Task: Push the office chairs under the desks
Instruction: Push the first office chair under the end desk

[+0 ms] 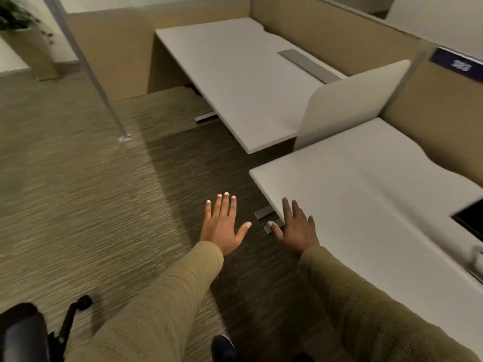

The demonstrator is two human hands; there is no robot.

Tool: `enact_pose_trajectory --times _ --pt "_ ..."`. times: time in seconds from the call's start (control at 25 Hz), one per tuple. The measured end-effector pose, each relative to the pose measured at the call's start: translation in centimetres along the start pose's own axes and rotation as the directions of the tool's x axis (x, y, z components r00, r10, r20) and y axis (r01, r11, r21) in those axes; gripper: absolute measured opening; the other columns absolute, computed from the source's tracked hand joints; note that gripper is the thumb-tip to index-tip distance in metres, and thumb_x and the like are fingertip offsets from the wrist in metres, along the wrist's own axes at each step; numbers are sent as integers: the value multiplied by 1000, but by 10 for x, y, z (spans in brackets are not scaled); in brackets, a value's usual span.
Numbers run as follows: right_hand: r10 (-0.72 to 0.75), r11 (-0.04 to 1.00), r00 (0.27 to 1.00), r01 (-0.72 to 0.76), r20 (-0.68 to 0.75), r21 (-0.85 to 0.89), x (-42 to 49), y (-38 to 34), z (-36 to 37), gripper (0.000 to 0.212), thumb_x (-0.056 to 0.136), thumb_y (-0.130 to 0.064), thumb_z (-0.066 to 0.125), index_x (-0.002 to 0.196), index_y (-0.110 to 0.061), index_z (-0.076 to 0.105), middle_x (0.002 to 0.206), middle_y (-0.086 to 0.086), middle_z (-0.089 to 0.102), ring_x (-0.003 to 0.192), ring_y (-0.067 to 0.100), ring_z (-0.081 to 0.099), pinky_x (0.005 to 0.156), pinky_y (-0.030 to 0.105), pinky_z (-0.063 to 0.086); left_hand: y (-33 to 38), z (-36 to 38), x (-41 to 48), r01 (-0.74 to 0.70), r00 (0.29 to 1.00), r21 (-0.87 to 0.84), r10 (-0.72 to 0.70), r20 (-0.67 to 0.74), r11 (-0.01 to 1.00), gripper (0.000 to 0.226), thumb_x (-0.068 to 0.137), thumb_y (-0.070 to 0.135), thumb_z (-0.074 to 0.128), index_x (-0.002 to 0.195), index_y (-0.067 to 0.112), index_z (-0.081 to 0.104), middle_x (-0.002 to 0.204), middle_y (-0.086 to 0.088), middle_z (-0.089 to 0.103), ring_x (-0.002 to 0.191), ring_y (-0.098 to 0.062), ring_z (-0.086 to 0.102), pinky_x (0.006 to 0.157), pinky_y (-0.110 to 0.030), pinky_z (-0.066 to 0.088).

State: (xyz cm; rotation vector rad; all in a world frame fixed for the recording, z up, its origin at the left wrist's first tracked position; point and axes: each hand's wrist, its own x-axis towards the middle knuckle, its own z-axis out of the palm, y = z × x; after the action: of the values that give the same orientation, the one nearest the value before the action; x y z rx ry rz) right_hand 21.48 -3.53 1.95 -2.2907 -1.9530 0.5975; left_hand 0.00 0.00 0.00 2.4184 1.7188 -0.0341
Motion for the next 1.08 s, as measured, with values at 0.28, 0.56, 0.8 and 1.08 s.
enact_pose_trajectory --times 0.28,0.56,0.8,1.08 --pt "-233 968 962 243 139 -58 88 -89 26 85 96 -66 35 158 -25 -5 167 12 1 152 34 11 121 58 12 -94 3 -5 274 961 -35 -276 -32 961 94 90 73 2 160 10 10 168 -12 8 155 -28 2 124 -53 -3" --pt "-548 808 794 584 263 -78 196 -187 50 85 97 -66 33 159 -19 -1 166 15 6 151 35 15 120 58 12 -173 1 14 623 781 -60 -625 -7 780 88 96 69 14 160 10 0 169 -12 -2 155 -29 -5 123 -55 -5" --pt "-735 552 538 828 414 -96 262 -264 48 85 97 -65 31 158 -16 -2 166 18 7 150 37 15 120 59 11 -195 -13 24 824 558 -111 -830 0 555 86 98 66 18 160 9 -1 168 -14 -3 155 -30 -5 123 -54 -6" --pt "-783 261 235 965 575 -39 223 -343 87 84 98 -63 33 158 -18 -5 166 17 2 151 37 12 121 59 7 -203 5 -53 960 247 -137 -969 10 243 89 96 69 11 160 8 3 169 -13 4 155 -29 1 124 -53 -1"
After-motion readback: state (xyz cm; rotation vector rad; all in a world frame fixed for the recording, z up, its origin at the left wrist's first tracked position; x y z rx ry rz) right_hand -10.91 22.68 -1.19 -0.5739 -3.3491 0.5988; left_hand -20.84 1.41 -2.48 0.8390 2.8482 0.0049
